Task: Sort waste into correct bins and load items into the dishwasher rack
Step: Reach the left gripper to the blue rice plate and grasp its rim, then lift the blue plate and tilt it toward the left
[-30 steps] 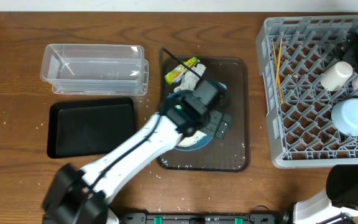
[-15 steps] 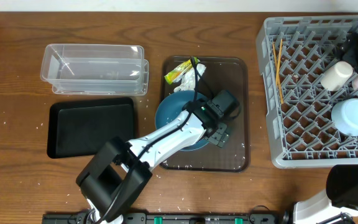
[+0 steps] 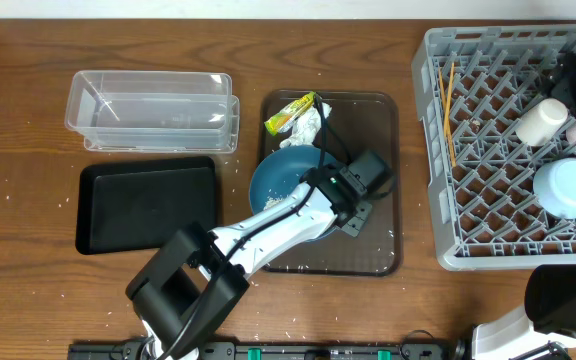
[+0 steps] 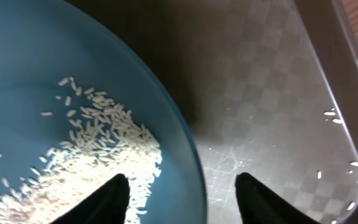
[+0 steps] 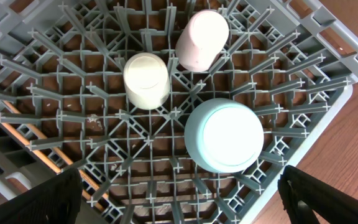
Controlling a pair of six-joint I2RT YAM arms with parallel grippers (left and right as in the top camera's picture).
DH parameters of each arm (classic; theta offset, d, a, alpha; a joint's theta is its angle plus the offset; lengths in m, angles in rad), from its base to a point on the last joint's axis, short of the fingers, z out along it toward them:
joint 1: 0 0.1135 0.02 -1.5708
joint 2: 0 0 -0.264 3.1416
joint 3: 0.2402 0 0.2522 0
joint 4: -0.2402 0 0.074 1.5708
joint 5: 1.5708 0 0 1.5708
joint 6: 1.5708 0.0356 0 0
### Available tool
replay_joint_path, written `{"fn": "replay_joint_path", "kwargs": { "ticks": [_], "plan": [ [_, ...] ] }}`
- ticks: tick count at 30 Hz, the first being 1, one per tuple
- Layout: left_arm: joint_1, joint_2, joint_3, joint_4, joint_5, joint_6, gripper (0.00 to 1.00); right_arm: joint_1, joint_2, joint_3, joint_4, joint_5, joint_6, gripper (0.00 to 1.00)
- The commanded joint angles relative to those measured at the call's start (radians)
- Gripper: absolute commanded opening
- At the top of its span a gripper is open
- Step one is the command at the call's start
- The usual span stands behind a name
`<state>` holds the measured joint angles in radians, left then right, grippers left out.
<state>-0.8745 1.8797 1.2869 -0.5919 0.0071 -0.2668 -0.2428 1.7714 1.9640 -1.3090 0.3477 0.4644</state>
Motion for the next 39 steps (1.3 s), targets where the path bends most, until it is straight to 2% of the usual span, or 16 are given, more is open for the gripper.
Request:
{"fn": "replay_joint_path", "kwargs": {
  "ticks": [1, 4, 13, 24, 26, 28, 39],
  "plan": [
    [-0.011, 0.03, -0.007, 0.003, -0.016, -0.019, 0.5, -0.006, 0.002, 0.002, 0.0, 0.006, 0.018, 0.99],
    [-0.018, 0.043, -0.007, 0.005, -0.017, -0.019, 0.44, -0.006, 0.002, 0.002, 0.0, 0.006, 0.018, 0.99],
    [-0.023, 0.077, -0.007, 0.006, -0.02, -0.019, 0.41, -0.006, 0.002, 0.002, 0.0, 0.006, 0.018, 0.99],
    [-0.023, 0.07, 0.001, -0.001, -0.027, -0.019, 0.19, -0.006, 0.002, 0.002, 0.0, 0.006, 0.018, 0.99],
    [-0.023, 0.068, 0.002, -0.003, -0.027, -0.019, 0.1, -0.006, 0.002, 0.002, 0.0, 0.006, 0.018, 0.99],
    [-0.023, 0.064, 0.002, -0.005, -0.027, -0.019, 0.07, -0.006, 0.002, 0.002, 0.0, 0.006, 0.018, 0.99],
    [-0.023, -0.037, 0.002, -0.024, -0.027, -0.019, 0.06, -0.006, 0.002, 0.002, 0.0, 0.006, 0.018, 0.99]
  ]
}}
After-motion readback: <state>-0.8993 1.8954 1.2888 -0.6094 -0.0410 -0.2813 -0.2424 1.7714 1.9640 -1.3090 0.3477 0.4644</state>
